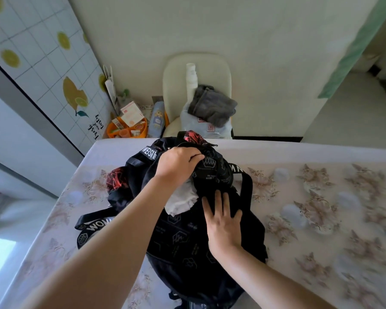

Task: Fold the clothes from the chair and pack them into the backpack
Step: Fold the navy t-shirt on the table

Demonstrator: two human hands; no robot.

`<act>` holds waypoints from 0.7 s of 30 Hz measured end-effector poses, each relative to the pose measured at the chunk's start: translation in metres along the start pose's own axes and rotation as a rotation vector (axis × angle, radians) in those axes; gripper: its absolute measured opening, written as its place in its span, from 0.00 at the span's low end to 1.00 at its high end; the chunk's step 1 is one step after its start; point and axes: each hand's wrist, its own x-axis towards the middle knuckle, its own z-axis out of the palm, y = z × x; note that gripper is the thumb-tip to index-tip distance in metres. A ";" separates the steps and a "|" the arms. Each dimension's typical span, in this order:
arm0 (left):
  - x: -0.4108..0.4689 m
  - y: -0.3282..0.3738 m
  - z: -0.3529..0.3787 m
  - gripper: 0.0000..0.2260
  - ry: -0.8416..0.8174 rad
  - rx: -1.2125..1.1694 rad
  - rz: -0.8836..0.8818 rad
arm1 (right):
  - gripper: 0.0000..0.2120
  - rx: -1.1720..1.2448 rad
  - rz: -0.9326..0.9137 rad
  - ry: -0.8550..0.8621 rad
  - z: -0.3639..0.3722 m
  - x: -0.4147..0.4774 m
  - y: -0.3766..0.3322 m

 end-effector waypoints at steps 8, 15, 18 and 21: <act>-0.005 0.004 -0.008 0.10 0.087 0.006 0.093 | 0.34 0.038 -0.106 0.160 -0.013 0.043 -0.004; -0.008 0.018 0.013 0.28 -0.297 0.406 0.392 | 0.42 0.091 -0.065 0.146 0.015 -0.020 0.030; -0.014 0.028 0.032 0.23 -0.414 0.670 0.579 | 0.43 0.120 -0.013 0.106 0.020 -0.017 0.035; -0.005 0.022 0.031 0.17 -0.425 0.665 0.478 | 0.51 0.149 0.003 0.066 0.020 -0.009 0.032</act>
